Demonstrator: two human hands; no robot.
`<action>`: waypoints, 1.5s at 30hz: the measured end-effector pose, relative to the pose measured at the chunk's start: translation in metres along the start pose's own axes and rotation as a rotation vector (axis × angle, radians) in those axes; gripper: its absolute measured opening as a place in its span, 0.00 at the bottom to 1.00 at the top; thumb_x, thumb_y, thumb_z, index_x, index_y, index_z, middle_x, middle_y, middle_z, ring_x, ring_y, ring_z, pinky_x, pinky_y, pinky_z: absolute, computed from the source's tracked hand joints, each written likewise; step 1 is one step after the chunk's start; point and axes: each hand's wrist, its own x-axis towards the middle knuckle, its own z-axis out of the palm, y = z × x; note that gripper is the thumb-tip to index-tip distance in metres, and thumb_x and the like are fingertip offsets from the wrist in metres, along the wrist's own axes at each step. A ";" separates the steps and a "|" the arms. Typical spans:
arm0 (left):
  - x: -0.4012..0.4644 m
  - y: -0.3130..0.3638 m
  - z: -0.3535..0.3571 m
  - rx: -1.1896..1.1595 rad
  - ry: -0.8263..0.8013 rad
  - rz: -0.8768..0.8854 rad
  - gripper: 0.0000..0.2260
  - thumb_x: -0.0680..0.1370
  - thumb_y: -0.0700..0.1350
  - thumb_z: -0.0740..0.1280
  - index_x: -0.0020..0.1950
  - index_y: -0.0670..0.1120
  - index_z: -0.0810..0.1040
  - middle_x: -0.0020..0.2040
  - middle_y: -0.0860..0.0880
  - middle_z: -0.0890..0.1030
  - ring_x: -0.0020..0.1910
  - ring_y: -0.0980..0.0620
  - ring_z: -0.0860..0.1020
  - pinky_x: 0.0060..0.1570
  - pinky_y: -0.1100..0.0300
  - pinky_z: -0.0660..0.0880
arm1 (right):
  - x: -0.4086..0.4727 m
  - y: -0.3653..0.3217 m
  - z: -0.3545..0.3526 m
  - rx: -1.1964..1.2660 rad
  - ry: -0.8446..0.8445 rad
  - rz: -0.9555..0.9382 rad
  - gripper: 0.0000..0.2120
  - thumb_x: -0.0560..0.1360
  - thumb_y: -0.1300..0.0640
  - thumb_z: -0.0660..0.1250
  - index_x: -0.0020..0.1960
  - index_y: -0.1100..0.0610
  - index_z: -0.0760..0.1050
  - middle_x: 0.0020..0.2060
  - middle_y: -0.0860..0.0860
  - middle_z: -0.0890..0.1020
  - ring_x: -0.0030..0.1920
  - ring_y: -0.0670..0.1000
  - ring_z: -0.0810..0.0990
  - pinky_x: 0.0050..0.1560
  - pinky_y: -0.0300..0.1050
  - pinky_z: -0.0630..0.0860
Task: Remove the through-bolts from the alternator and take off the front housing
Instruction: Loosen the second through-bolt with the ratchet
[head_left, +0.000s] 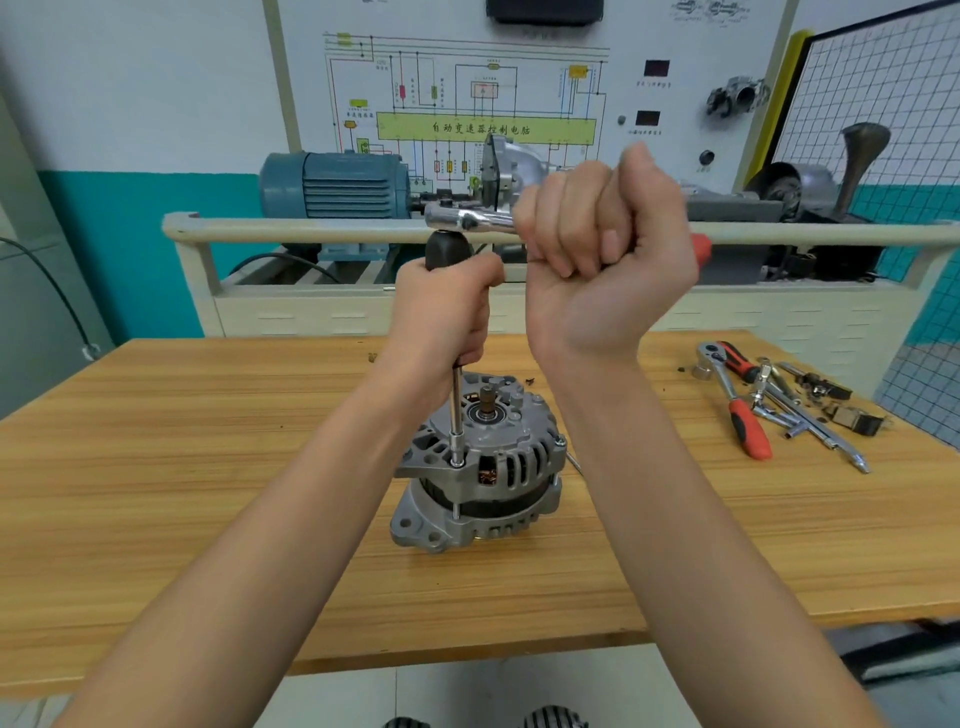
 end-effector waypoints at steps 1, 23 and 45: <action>0.000 0.000 0.002 0.009 0.042 0.008 0.19 0.73 0.35 0.62 0.27 0.48 0.59 0.19 0.53 0.58 0.18 0.55 0.53 0.20 0.68 0.52 | -0.004 0.002 0.004 -0.091 -0.028 -0.062 0.23 0.74 0.66 0.52 0.22 0.52 0.64 0.17 0.46 0.62 0.20 0.45 0.57 0.27 0.43 0.54; -0.003 0.005 -0.003 -0.001 -0.026 0.038 0.20 0.74 0.34 0.62 0.26 0.48 0.60 0.18 0.54 0.58 0.17 0.56 0.54 0.21 0.70 0.53 | -0.004 0.002 0.006 -0.078 -0.002 -0.056 0.25 0.76 0.65 0.52 0.20 0.52 0.64 0.16 0.46 0.62 0.19 0.45 0.58 0.26 0.42 0.54; 0.001 -0.001 -0.009 0.028 -0.189 0.096 0.20 0.75 0.31 0.62 0.28 0.46 0.60 0.18 0.53 0.58 0.15 0.56 0.55 0.20 0.70 0.55 | 0.001 -0.005 -0.002 0.087 0.090 0.038 0.25 0.74 0.64 0.53 0.19 0.53 0.63 0.15 0.47 0.61 0.19 0.47 0.53 0.25 0.40 0.54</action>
